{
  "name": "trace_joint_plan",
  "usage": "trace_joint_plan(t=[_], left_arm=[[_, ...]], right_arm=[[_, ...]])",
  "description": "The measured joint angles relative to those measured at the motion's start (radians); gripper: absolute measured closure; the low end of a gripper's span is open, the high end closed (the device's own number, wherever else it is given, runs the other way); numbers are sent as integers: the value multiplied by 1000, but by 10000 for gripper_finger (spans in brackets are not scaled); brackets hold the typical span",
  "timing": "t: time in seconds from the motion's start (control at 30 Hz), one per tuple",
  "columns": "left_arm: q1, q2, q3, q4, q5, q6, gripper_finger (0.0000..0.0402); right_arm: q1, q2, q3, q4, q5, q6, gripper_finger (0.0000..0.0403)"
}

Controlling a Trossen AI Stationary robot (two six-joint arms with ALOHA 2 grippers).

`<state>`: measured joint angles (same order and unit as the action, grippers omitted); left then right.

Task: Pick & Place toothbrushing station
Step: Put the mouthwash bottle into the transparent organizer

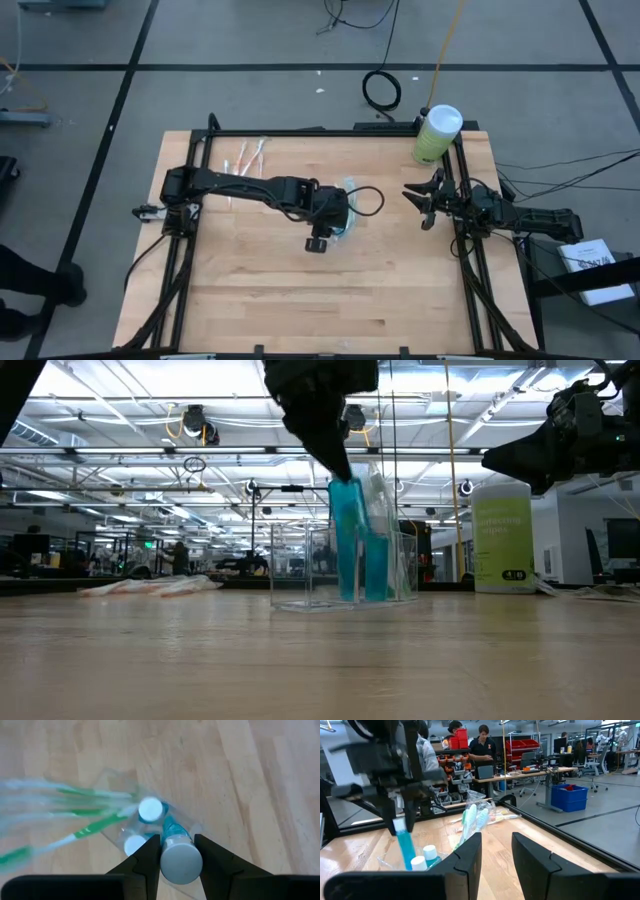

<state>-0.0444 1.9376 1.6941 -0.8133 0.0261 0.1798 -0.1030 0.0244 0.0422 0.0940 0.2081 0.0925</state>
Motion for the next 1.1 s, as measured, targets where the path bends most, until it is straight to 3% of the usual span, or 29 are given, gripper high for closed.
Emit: trace_joint_plan(t=[1.1], left_arm=[[3,131,0,32,37,-5,288]], right_arm=[[0,2,0,3,0,0,305]])
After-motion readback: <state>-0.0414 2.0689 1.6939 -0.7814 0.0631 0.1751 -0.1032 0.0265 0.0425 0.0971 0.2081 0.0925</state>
